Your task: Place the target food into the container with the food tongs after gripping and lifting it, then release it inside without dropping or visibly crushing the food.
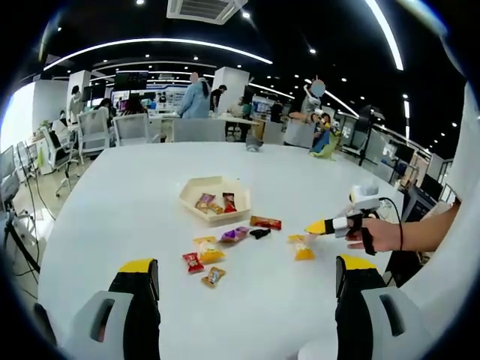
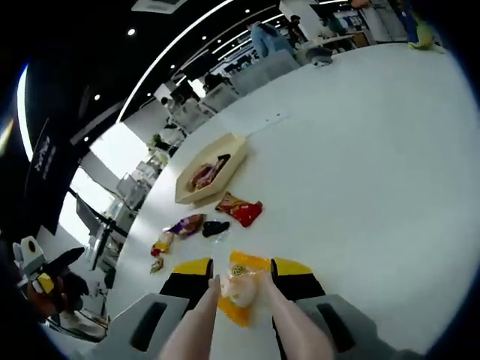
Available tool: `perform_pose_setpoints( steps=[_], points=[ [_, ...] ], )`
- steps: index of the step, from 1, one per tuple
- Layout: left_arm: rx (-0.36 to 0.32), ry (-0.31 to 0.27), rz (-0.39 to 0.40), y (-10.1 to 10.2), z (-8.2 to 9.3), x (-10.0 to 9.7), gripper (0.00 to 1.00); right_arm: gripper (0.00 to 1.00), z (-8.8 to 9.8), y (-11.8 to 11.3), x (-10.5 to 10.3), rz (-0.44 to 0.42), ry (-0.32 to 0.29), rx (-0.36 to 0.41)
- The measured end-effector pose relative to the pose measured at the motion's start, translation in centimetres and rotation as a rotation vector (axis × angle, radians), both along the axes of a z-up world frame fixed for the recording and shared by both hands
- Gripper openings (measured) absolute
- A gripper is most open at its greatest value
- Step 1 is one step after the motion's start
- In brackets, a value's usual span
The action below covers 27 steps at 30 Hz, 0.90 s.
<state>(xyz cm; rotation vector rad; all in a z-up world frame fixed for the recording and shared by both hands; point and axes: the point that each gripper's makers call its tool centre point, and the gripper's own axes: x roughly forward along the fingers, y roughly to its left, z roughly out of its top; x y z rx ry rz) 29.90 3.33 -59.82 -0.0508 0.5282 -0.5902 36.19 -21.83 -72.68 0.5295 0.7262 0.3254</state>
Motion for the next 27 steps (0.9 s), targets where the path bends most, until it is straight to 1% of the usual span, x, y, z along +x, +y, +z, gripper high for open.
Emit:
perform_pose_setpoints(
  steps=[3, 5, 8, 10, 11, 13, 16, 17, 19, 20, 21, 23, 27],
  points=[
    [0.002, 0.002, 0.003, 0.2, -0.1, -0.1, 0.99, 0.3, 0.3, 0.9, 0.4, 0.062, -0.029, -0.05],
    [0.003, 0.002, 0.005, 0.2, 0.0, 0.0, 0.99, 0.3, 0.1, 1.9, 0.4, 0.125, -0.031, -0.094],
    [0.002, -0.001, 0.008, 0.3, 0.1, 0.0, 0.99, 0.31, 0.2, 3.0, 0.4, 0.199, -0.057, -0.179],
    [0.002, -0.001, 0.01, 0.3, 0.1, 0.1, 0.99, 0.31, 0.6, 3.1, 0.5, 0.203, -0.093, -0.216],
    [-0.002, -0.004, 0.013, 0.4, 0.2, 0.0, 0.99, 0.31, 0.7, 3.3, 0.3, 0.207, -0.093, -0.222],
    [-0.002, -0.002, 0.014, 0.4, 0.1, 0.0, 0.99, 0.31, 0.5, 2.9, 0.2, 0.222, -0.104, -0.277],
    [0.001, 0.002, 0.014, 0.5, 0.0, -0.2, 0.99, 0.31, 0.4, 2.8, -0.2, 0.24, -0.114, -0.331],
    [-0.001, 0.003, 0.015, 0.5, 0.0, -0.2, 0.99, 0.31, 0.3, 2.4, -0.1, 0.246, -0.127, -0.37],
    [-0.001, 0.004, 0.015, 0.6, -0.1, -0.2, 0.99, 0.31, 0.2, 2.7, -0.5, 0.249, -0.128, -0.372],
    [0.0, 0.005, 0.014, 0.6, -0.1, -0.2, 0.99, 0.31, -0.1, 2.5, -0.4, 0.246, -0.126, -0.391],
    [0.0, 0.007, 0.013, 0.6, -0.2, -0.2, 0.99, 0.32, -0.1, 2.5, -0.3, 0.241, -0.132, -0.388],
    [-0.012, 0.007, 0.013, 0.4, -0.1, -0.2, 0.98, 0.32, -0.2, 2.8, -0.4, 0.239, -0.127, -0.394],
    [-0.005, 0.009, 0.006, 0.4, -0.1, -0.1, 0.99, 0.32, -0.2, 3.5, -0.5, 0.265, -0.13, -0.405]
  ],
)
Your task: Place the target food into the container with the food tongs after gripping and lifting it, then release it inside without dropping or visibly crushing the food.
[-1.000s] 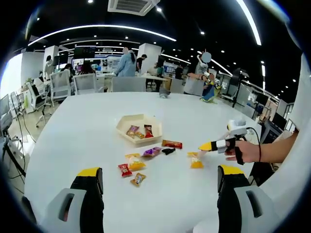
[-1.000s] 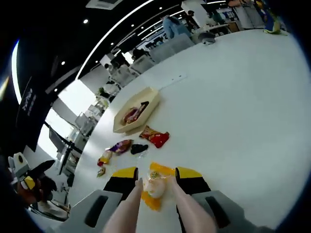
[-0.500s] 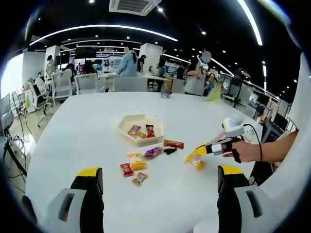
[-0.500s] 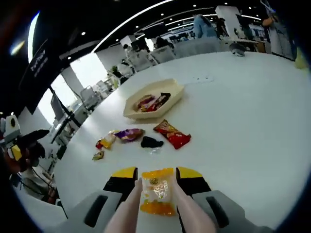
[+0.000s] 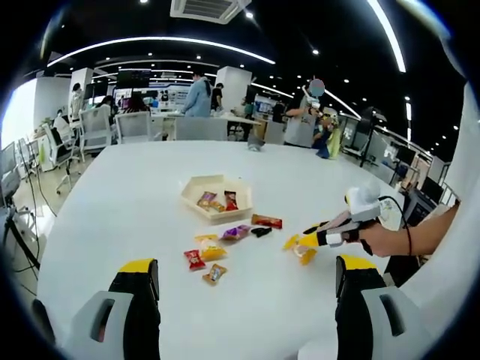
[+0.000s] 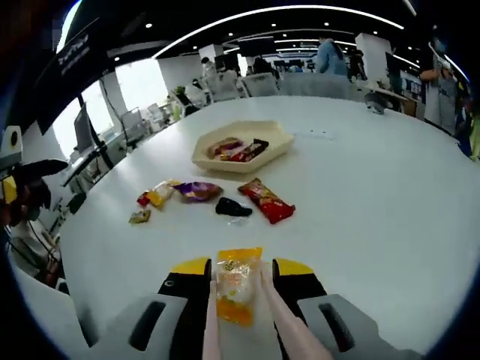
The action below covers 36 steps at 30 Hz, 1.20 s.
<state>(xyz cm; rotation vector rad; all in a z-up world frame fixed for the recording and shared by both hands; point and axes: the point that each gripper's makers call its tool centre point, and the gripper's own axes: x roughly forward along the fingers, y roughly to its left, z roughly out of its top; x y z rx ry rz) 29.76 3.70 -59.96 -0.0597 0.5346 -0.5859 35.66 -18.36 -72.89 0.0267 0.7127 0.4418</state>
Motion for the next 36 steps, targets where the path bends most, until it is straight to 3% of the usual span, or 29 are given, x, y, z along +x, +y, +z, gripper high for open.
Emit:
perform_pose_setpoints(
  steps=[6, 11, 14, 17, 19, 21, 23, 25, 27, 31, 32, 36],
  points=[
    [0.0, 0.001, 0.002, 0.2, 0.0, 0.1, 0.98, 0.3, -0.4, 1.1, -0.4, 0.036, 0.019, 0.009],
    [0.002, 0.003, 0.005, 0.3, -0.1, 0.1, 0.98, 0.23, -0.7, 1.9, -1.0, 0.065, 0.048, 0.037],
    [0.003, 0.007, 0.005, 0.3, -0.3, 0.1, 0.98, 0.2, -0.4, 2.4, -1.2, 0.155, 0.001, -0.049],
    [0.004, 0.008, 0.005, 0.3, -0.3, 0.1, 0.98, 0.19, 0.1, 2.5, -1.3, 0.155, -0.016, -0.035],
    [0.0, 0.006, 0.008, 0.3, -0.2, 0.1, 0.98, 0.19, 1.3, 2.9, -1.0, 0.121, -0.025, 0.089],
    [-0.001, 0.005, 0.01, 0.3, -0.2, 0.1, 0.98, 0.19, 2.4, 2.6, -0.6, 0.107, -0.056, 0.136],
    [-0.001, 0.007, 0.01, 0.3, -0.3, 0.1, 0.98, 0.19, 3.9, 2.9, -0.6, 0.083, -0.054, 0.28],
    [-0.002, 0.011, 0.01, 0.3, -0.5, 0.0, 0.98, 0.2, 4.3, 2.4, -0.8, 0.102, -0.071, 0.241],
    [-0.004, 0.012, 0.007, 0.1, -0.6, 0.0, 0.98, 0.2, 5.8, 2.8, -1.0, 0.104, -0.076, 0.343],
    [-0.005, 0.015, -0.001, -0.2, -0.6, 0.0, 0.98, 0.2, 6.8, 2.6, -1.0, 0.092, -0.083, 0.411],
    [-0.007, 0.015, -0.003, -0.3, -0.6, 0.1, 0.98, 0.2, 7.6, 2.4, -0.7, 0.075, -0.113, 0.446],
    [-0.004, 0.013, -0.01, -0.4, -0.6, 0.3, 0.98, 0.2, 9.1, 2.4, -0.7, 0.081, -0.136, 0.528]
  ],
)
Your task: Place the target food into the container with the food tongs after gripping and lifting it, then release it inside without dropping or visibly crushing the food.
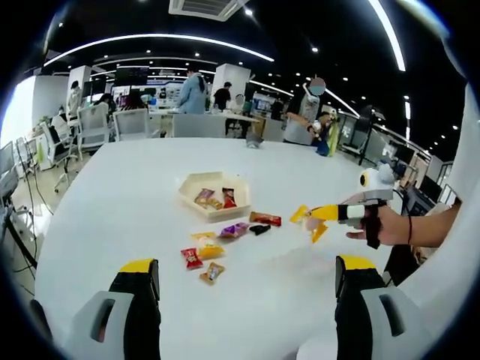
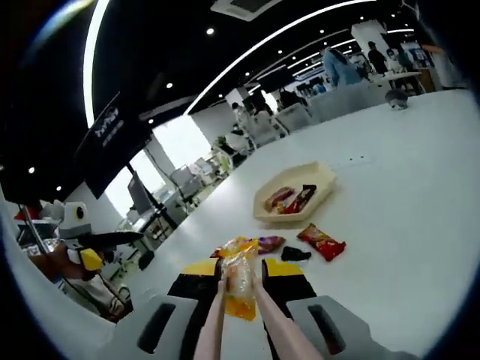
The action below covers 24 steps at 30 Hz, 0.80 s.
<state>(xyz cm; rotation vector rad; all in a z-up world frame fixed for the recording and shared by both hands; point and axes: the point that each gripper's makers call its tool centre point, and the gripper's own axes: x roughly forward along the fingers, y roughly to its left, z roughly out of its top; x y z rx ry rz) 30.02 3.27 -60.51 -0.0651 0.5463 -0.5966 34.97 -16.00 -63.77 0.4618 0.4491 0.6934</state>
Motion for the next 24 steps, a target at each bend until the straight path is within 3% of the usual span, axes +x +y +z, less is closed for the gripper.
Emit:
perform_pose_setpoints(
  steps=[7, 9, 14, 24],
  points=[
    [-0.002, 0.007, -0.016, -0.8, -0.3, 0.3, 0.98, 0.21, 0.8, -0.4, 0.1, 0.015, -0.029, 0.001],
    [-0.01, 0.007, -0.022, -1.1, -0.2, 0.5, 0.98, 0.21, 1.8, -1.0, 0.2, 0.015, -0.053, 0.011],
    [-0.019, 0.014, -0.044, -2.1, -0.6, 0.7, 0.98, 0.21, 3.6, -2.2, 0.9, -0.018, -0.058, 0.097],
    [-0.07, 0.015, -0.109, -3.3, -0.6, 1.7, 0.98, 0.21, 5.8, -2.2, 1.8, -0.016, -0.098, 0.03]
  ],
)
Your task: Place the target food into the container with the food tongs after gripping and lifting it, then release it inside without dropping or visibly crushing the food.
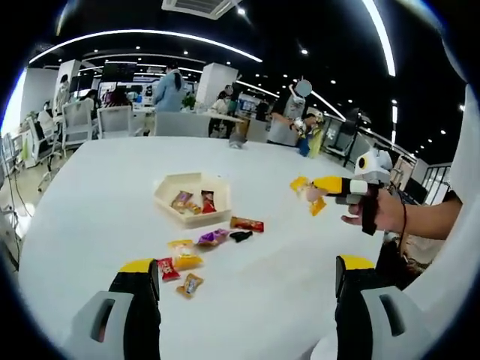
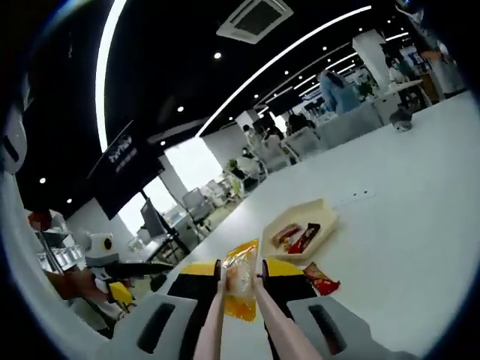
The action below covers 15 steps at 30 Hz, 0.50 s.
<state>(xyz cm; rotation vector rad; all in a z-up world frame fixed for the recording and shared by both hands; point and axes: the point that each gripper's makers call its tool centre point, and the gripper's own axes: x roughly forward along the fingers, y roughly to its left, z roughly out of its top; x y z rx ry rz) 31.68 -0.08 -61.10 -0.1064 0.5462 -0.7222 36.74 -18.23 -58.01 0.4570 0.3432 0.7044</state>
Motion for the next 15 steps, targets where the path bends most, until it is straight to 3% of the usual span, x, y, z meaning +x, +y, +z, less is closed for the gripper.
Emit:
perform_pose_setpoints(
  steps=[4, 5, 8, 11, 15],
  points=[
    [-0.008, -0.016, -0.04, 0.4, 0.5, 0.5, 0.98, 0.21, 0.7, 0.2, 0.3, -0.011, -0.01, -0.067],
    [-0.011, -0.027, -0.046, 0.7, 0.6, 0.6, 0.98, 0.21, 0.2, 0.0, 0.5, -0.014, -0.001, -0.135],
    [-0.013, -0.025, -0.051, 1.5, 0.4, 0.7, 0.98, 0.21, 0.6, 0.4, 0.8, -0.017, 0.001, -0.133],
    [-0.033, -0.039, -0.077, 1.9, 0.7, 0.8, 0.98, 0.21, 0.6, 0.8, 1.1, -0.017, 0.004, -0.228],
    [-0.046, -0.053, -0.109, 2.0, 0.9, 0.9, 0.98, 0.21, 0.7, 1.0, 1.7, -0.035, 0.03, -0.242]
  ],
)
